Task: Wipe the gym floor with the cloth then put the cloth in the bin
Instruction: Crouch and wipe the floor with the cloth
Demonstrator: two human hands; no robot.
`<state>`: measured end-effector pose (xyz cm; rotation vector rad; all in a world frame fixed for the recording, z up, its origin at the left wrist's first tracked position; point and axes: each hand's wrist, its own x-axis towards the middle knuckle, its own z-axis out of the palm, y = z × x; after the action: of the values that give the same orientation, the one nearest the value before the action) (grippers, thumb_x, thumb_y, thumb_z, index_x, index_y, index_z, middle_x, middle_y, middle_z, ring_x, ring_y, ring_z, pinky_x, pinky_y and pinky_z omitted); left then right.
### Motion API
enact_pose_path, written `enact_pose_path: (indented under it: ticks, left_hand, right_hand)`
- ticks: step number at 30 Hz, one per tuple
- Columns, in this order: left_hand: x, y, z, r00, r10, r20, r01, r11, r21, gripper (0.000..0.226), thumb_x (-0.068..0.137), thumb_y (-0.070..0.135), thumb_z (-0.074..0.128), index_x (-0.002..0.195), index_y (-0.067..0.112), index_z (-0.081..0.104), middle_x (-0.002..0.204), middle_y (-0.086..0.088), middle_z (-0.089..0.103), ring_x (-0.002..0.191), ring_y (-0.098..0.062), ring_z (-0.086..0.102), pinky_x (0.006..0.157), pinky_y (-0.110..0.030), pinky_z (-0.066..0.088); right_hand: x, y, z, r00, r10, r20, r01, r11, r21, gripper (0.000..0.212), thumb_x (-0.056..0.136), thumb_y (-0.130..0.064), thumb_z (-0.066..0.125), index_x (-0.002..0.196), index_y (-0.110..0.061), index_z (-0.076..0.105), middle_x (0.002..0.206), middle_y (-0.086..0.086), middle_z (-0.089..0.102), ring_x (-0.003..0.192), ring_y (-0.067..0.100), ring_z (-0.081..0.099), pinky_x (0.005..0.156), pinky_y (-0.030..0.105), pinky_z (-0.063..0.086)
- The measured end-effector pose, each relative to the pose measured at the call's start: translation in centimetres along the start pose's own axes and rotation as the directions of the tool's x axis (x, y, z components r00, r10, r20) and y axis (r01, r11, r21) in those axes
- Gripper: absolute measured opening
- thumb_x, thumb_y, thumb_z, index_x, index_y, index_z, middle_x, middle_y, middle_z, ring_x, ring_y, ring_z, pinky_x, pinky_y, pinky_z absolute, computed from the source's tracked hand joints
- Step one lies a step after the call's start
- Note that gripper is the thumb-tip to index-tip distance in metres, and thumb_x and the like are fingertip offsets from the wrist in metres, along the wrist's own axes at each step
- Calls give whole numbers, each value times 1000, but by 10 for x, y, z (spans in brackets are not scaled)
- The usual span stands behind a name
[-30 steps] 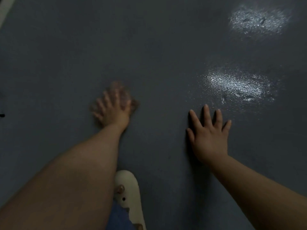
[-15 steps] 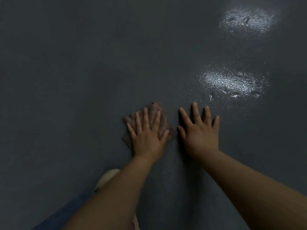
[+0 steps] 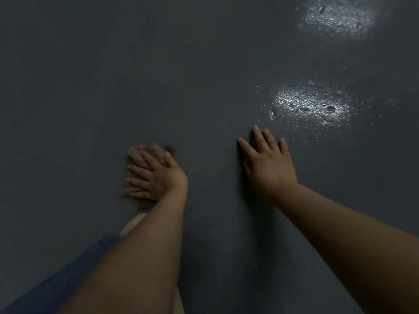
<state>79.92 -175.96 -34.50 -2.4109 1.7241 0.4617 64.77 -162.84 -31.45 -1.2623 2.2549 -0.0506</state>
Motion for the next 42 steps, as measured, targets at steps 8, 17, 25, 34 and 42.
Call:
enact_pose_path:
  ticks: [8,17,25,34,42]
  left_hand:
    - [-115,-32,42,371,878,302,-924,317,212,70,78,59,32,142,30,32,145,-16,41,135,-36,28,106,-61,18]
    - [-40,-2,13,881,469,51,-470,861,195,65,96,52,32,152,31,4,160,-8,-4,145,-35,-8,112,-59,-3]
    - [-167,17,60,647,746,157,-761,619,195,67,90,58,33,147,32,9,158,-15,12,143,-41,9,108,-65,8]
    - [-128,-2,47,97,899,426,-966,-18,259,70,83,68,19,147,39,25,157,3,3,146,-27,6,111,-60,1]
    - [-124,10,37,816,554,163,-577,795,184,74,93,57,34,152,28,-1,159,-5,-13,144,-32,-15,113,-60,-2]
  right_hand:
    - [-31,37,4,972,214,-98,-209,976,65,50,101,-36,29,150,-29,21,160,7,0,146,30,0,116,47,-1]
    - [-60,58,7,943,329,-50,-326,944,56,53,100,-41,28,150,-33,12,160,4,-8,146,32,-6,114,56,0]
    - [-80,81,10,910,411,-43,-403,906,129,53,100,-38,30,150,-33,14,160,3,-5,146,28,-2,116,52,7]
    - [-88,99,10,936,338,-96,-332,940,73,51,100,-39,31,150,-35,18,160,1,5,146,21,7,111,40,20]
    - [-90,100,7,947,314,-60,-309,948,75,52,100,-46,24,150,-35,13,160,-1,0,147,20,3,113,41,17]
